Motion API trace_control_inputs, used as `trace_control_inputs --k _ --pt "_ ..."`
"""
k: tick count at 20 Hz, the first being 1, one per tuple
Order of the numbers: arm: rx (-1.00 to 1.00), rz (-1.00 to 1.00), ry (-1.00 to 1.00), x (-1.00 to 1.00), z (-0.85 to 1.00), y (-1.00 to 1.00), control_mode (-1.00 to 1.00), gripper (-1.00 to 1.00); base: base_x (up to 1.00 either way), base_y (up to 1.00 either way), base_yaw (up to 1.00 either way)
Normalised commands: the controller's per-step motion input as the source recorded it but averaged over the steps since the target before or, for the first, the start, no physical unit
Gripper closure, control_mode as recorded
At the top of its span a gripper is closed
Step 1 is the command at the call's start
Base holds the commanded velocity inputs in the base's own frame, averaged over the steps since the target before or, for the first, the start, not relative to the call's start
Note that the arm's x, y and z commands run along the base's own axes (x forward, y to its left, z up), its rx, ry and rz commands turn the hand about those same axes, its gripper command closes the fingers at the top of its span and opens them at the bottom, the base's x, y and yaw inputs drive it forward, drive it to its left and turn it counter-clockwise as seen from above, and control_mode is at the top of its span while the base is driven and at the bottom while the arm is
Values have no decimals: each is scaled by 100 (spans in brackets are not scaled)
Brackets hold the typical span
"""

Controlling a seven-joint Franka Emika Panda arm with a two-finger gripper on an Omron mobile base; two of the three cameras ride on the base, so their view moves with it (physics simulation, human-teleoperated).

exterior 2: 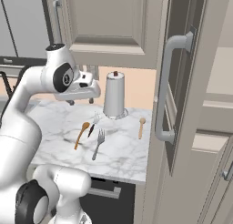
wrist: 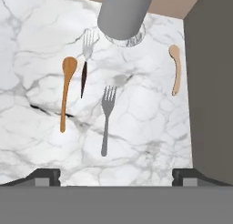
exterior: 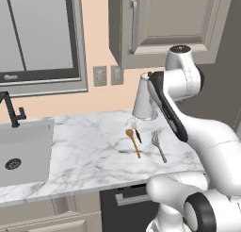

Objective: Organize the utensils by type. Pick up the wooden spoons from the counter and place them in the open cabinet. Then pick up the metallic utensils from the counter and place them in the open drawer.

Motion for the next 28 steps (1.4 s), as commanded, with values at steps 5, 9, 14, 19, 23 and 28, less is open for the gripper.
trace_control_inputs --k 5,9,14,19,23,28 --pt "-12 0 0 -13 -13 -64 -100 -100 0 0 0" --pt "-5 0 1 -1 -20 -64 -100 -100 0 0 0" --pt "-7 0 3 1 -33 -37 -100 -100 0 0 0" --pt "-8 0 0 5 -41 -35 -100 -100 0 0 0" --pt "-9 0 2 10 -46 -42 -100 -100 0 0 0" --pt "-6 0 0 23 -40 -31 -100 -100 0 0 0"
